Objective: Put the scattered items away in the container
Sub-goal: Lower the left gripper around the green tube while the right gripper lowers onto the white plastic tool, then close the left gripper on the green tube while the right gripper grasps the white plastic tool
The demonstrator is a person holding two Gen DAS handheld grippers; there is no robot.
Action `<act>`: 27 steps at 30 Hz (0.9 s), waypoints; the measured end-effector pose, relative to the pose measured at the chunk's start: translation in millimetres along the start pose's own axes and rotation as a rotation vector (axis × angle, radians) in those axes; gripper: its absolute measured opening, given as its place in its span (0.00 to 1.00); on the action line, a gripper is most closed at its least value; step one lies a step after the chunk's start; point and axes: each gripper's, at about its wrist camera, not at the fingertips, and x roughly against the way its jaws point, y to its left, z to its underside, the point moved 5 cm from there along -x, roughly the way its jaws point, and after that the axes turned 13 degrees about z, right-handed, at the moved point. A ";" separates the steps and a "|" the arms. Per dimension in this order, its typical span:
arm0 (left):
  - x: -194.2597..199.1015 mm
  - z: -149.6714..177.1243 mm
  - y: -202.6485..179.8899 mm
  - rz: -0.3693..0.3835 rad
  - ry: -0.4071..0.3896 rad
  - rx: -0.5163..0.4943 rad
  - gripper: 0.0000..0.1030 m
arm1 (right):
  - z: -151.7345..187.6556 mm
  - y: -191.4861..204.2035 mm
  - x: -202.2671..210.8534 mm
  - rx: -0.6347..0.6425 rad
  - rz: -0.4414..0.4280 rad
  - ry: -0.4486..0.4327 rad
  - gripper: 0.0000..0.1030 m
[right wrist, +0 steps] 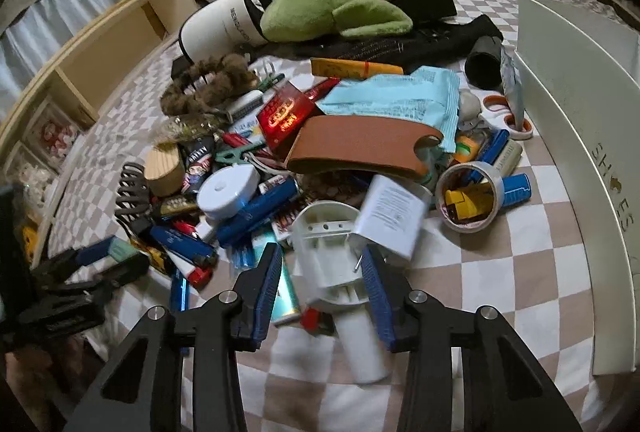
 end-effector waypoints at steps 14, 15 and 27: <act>-3.6 2.7 -16.9 0.036 0.006 -0.040 0.81 | 3.4 -15.7 -7.3 0.005 0.038 0.010 0.69; -4.2 3.1 -17.1 0.038 0.008 -0.040 0.81 | 4.2 -15.4 -11.0 0.015 0.044 0.021 0.65; -6.9 4.6 -23.6 0.056 0.014 -0.052 0.81 | 3.3 -13.7 -12.8 0.085 0.102 -0.014 0.26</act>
